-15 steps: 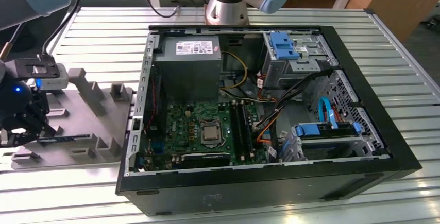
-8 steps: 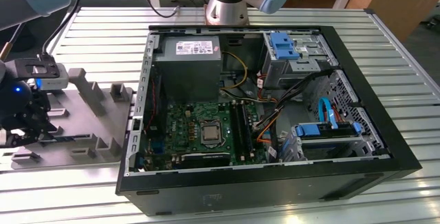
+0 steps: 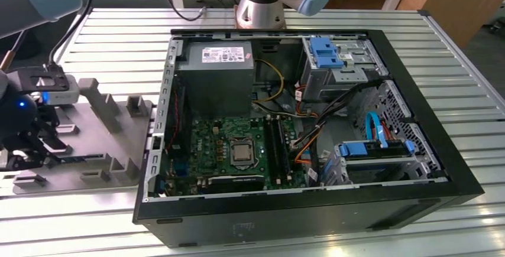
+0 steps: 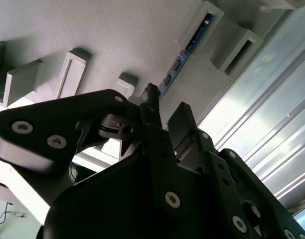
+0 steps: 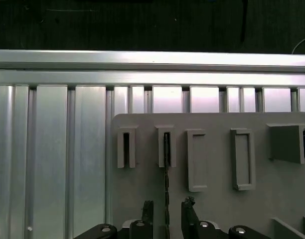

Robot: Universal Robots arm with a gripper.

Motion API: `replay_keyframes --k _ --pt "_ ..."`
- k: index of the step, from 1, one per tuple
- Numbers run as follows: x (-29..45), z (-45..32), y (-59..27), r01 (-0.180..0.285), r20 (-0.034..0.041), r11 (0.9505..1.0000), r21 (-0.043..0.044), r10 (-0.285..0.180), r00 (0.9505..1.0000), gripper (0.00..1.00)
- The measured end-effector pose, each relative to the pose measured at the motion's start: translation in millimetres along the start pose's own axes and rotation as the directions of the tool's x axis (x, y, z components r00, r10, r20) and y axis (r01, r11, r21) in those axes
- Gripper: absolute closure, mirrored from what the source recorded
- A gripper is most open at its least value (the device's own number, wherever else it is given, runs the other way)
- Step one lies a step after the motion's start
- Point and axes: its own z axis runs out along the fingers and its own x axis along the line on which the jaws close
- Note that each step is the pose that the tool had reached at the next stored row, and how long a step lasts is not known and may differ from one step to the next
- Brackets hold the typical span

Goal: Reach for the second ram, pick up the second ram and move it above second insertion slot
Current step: 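Pick up the second ram and move it above second insertion slot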

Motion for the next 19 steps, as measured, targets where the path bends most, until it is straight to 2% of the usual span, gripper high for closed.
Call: replay_keyframes --k 9,19 --pt "0.9 13.0 3.9 0.047 -0.0007 0.9989 -0.0014 -0.047 0.9989 0.64" --pt "-3.2 19.8 6.0 0.052 -0.0013 0.9987 -0.0011 -0.052 0.9987 0.64"
